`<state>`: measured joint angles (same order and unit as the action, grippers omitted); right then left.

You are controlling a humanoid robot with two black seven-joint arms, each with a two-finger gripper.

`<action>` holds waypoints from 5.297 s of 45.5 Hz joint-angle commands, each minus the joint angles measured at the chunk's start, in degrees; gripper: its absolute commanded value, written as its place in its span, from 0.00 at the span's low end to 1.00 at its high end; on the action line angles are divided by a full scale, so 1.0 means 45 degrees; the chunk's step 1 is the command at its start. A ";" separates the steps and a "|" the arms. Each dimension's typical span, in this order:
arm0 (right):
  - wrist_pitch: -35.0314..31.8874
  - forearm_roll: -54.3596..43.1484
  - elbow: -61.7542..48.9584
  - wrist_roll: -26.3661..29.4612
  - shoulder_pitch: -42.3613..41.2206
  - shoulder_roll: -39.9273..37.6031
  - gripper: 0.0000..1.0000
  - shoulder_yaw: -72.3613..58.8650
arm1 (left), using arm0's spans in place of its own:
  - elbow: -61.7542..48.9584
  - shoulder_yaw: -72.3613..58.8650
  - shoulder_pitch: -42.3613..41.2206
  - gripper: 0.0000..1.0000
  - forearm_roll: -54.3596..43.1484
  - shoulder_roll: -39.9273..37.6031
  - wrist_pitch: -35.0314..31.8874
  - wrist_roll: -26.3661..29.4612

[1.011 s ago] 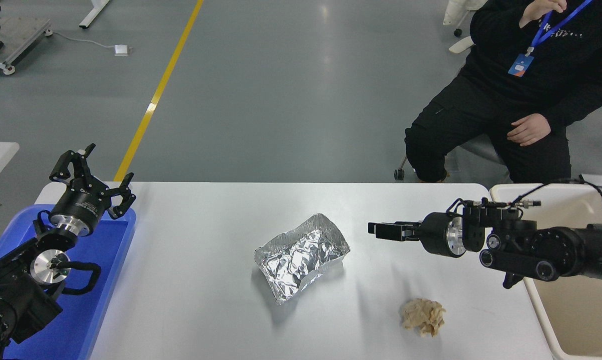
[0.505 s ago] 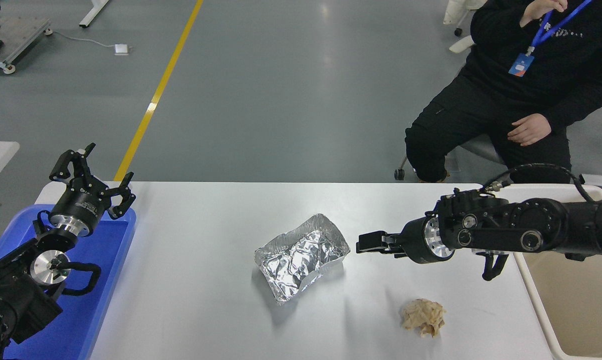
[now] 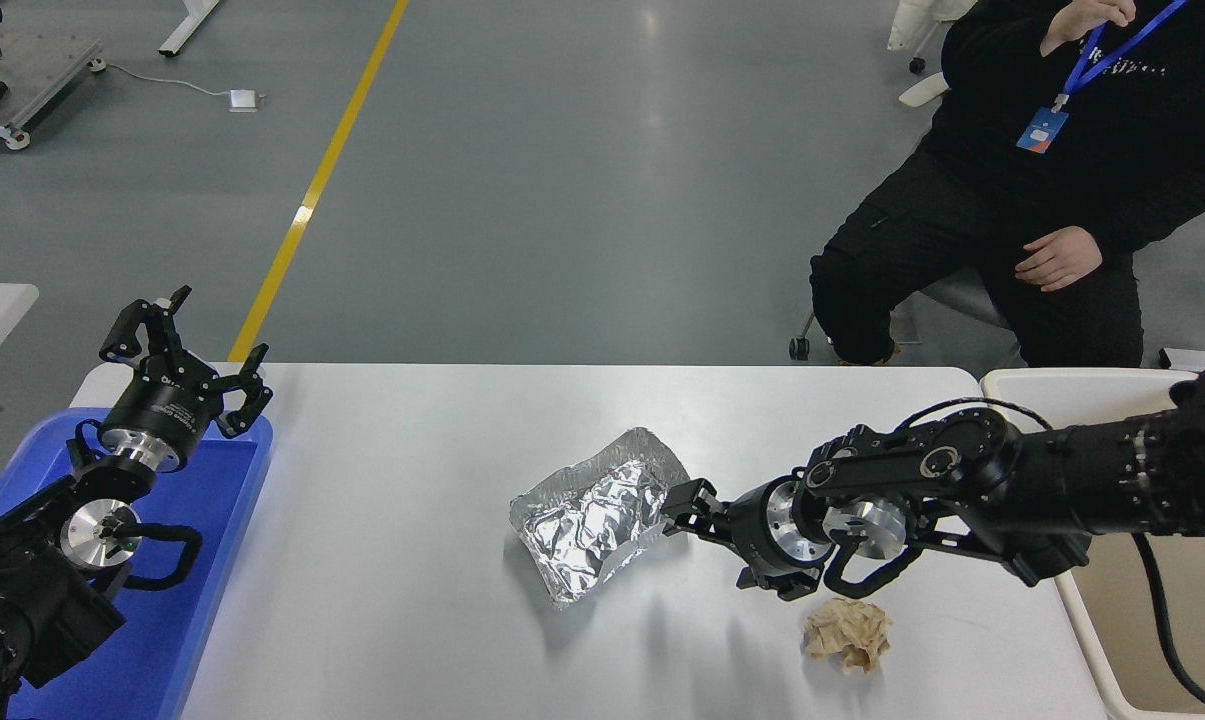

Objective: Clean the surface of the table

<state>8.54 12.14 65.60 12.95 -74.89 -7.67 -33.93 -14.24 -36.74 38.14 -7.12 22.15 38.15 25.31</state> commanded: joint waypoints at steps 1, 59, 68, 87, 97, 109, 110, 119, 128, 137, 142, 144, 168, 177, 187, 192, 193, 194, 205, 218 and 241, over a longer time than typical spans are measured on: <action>0.1286 0.2574 -0.0749 0.0228 0.0491 0.0611 1.00 0.0839 | 0.0000 0.0000 0.0002 1.00 0.0000 0.0000 -0.0002 0.0000; 0.1794 -0.0179 -0.3678 0.0735 0.1975 0.1705 0.97 0.2168 | 0.0000 0.0000 0.0002 1.00 0.0000 0.0000 -0.0002 0.0000; 0.1853 0.0113 -0.3464 0.0735 0.1975 0.1705 0.96 0.2305 | 0.0000 0.0000 0.0002 1.00 0.0000 0.0000 -0.0002 0.0000; 0.1990 0.0114 -0.3073 0.0677 0.2384 0.1705 0.93 0.2403 | 0.0000 0.0000 0.0002 1.00 0.0000 0.0000 -0.0002 0.0000; 0.2009 0.0211 -0.2995 0.0657 0.2404 0.1705 0.80 0.2655 | 0.0000 0.0000 0.0002 1.00 0.0000 0.0000 -0.0002 0.0000; 0.2107 0.0036 -0.2819 0.0657 0.2404 0.1705 0.56 0.3711 | 0.0000 0.0000 0.0002 1.00 0.0000 0.0000 -0.0002 0.0000; 0.2107 0.0036 -0.2819 0.0657 0.2404 0.1705 0.56 0.3711 | 0.0000 0.0000 0.0002 1.00 0.0000 0.0000 -0.0002 0.0000; 0.2126 0.0016 -0.2780 0.0657 0.2424 0.1705 0.56 0.3731 | 0.0000 0.0000 -0.0018 1.00 0.0000 0.0000 -0.0002 0.0000; 0.2126 -0.0003 -0.2780 0.0618 0.2521 0.1705 0.56 0.3711 | 0.0000 0.0000 0.0002 1.00 0.0000 0.0000 -0.0002 0.0000; 0.2126 -0.0686 -0.2800 0.0579 0.2795 0.1705 0.47 0.3711 | 0.0000 0.0000 0.0002 1.00 0.0000 0.0000 -0.0002 0.0000; 0.2107 -0.0941 -0.2780 0.0579 0.2854 0.1705 0.41 0.3711 | 0.0000 0.0000 0.0002 1.00 0.0000 0.0000 -0.0002 0.0000; 0.2107 -0.0941 -0.2800 0.0579 0.2854 0.1705 0.36 0.3711 | 0.0000 0.0000 0.0002 1.00 0.0000 0.0000 -0.0002 0.0000; 0.2087 -0.0687 -0.2488 0.0599 0.2873 0.1705 0.00 0.4297 | 0.0000 0.0000 0.0002 1.00 0.0000 0.0000 -0.0002 0.0000; 0.2087 -0.0706 -0.2428 0.0599 0.2854 0.1705 0.00 0.4298 | 0.0000 0.0000 0.0002 1.00 0.0000 0.0000 -0.0002 0.0000; 0.2107 -0.0765 -0.2136 0.0599 0.2776 0.1705 0.00 0.4200 | 0.0000 0.0000 0.0002 1.00 0.0000 0.0000 -0.0002 0.0000; 0.2107 -0.0882 -0.1376 0.0638 0.2581 0.1705 0.00 0.3907 | 0.0000 0.0000 0.0002 1.00 0.0000 0.0000 -0.0002 0.0000; 0.2107 -0.0902 -0.1200 0.0638 0.2541 0.1705 0.00 0.3810 | 0.0000 0.0000 -0.0018 1.00 0.0000 0.0000 -0.0002 0.0000; 0.2107 -0.0902 -0.1043 0.0638 0.2444 0.1705 0.00 0.3693 | 0.0000 0.0000 0.0002 1.00 0.0000 0.0000 -0.0002 0.0000; 0.2048 -0.1779 0.1261 0.0638 0.1195 0.1278 0.00 0.2423 | 0.0000 0.0000 -0.0018 1.00 0.0000 0.0000 -0.0002 0.0000; 0.0897 -0.2796 0.3585 0.0696 -0.1265 -0.2374 0.00 0.1251 | 0.0000 0.0000 0.0002 1.00 0.0000 0.0000 -0.0002 0.0000; -0.5311 -0.2816 0.7200 0.1419 -1.0013 -0.7024 0.00 -0.2772 | 0.0000 0.0000 0.0002 1.00 0.0000 0.0000 -0.0002 0.0000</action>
<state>0.54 -0.23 92.96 17.60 -100.77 -29.68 -38.29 -14.24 -36.74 38.15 -7.12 22.15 38.15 25.31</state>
